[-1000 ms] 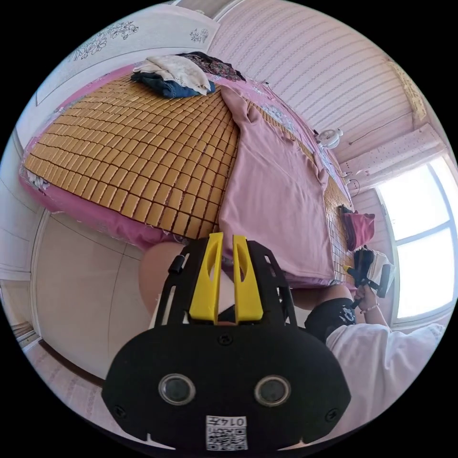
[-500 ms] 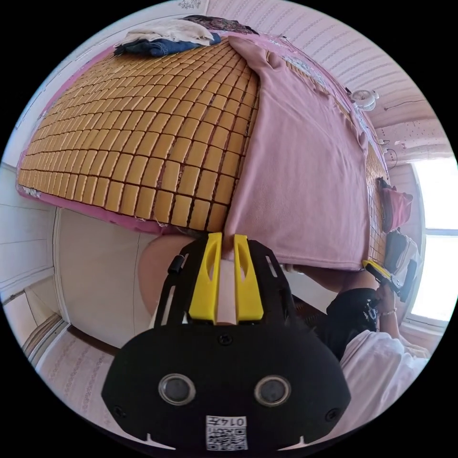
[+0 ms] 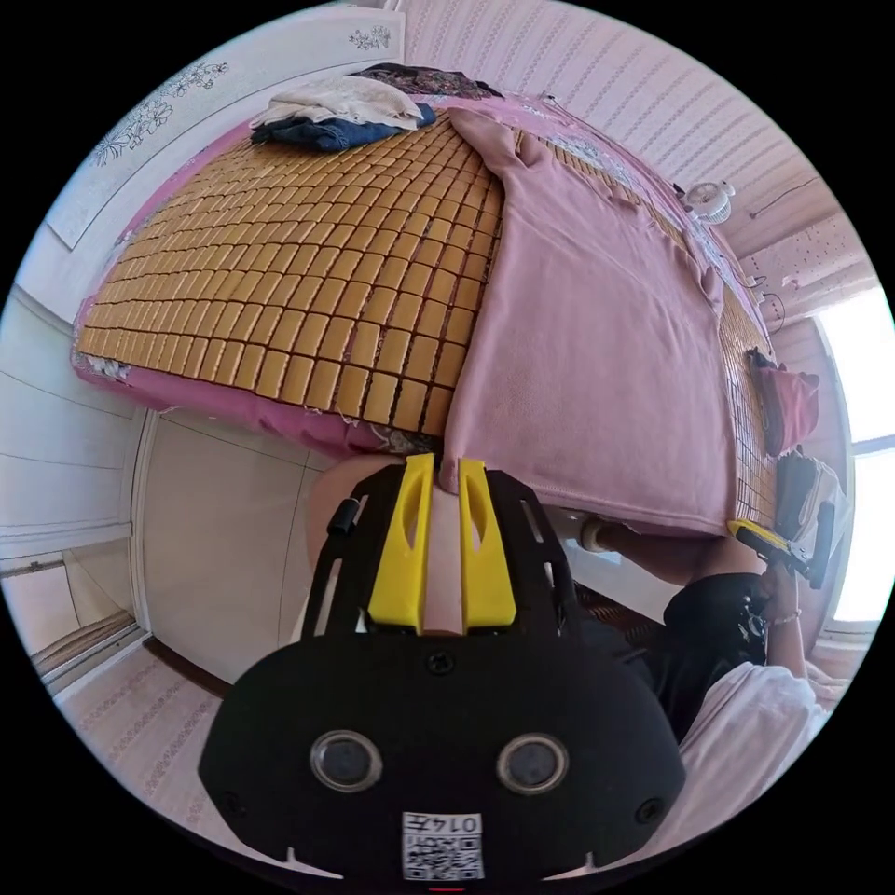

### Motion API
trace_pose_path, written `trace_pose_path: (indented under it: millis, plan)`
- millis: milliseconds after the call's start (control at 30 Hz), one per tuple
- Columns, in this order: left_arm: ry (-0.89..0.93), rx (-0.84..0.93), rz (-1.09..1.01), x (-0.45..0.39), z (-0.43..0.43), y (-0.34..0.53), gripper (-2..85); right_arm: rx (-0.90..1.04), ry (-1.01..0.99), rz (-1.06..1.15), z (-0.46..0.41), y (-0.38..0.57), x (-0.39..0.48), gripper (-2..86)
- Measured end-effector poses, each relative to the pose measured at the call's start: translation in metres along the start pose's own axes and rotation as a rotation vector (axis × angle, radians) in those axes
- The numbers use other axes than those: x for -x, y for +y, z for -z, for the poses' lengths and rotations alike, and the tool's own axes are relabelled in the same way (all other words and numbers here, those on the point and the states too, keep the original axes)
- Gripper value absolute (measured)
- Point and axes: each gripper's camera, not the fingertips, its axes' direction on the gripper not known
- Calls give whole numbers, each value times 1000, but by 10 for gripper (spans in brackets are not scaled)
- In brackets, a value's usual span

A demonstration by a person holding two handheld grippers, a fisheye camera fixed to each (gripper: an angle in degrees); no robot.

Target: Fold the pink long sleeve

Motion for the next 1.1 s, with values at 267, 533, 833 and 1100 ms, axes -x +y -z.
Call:
trace_pose_path:
  millis: [267, 533, 833, 1100]
  plan:
    - [54, -218, -149, -31, 48, 10, 53, -305, -110, 21, 40, 53, -18, 57]
    - [183, -283, -481, -145, 39, -34, 65, -793, 229, -21, 74, 54, -56, 71]
    - [197, -157, -561, -249, -49, -140, 58, -689, 151, -38, 79, -176, -171, 94]
    - [66, -191, -652, -268, -66, -132, 30, -545, 91, -329, 32, -311, -258, 96]
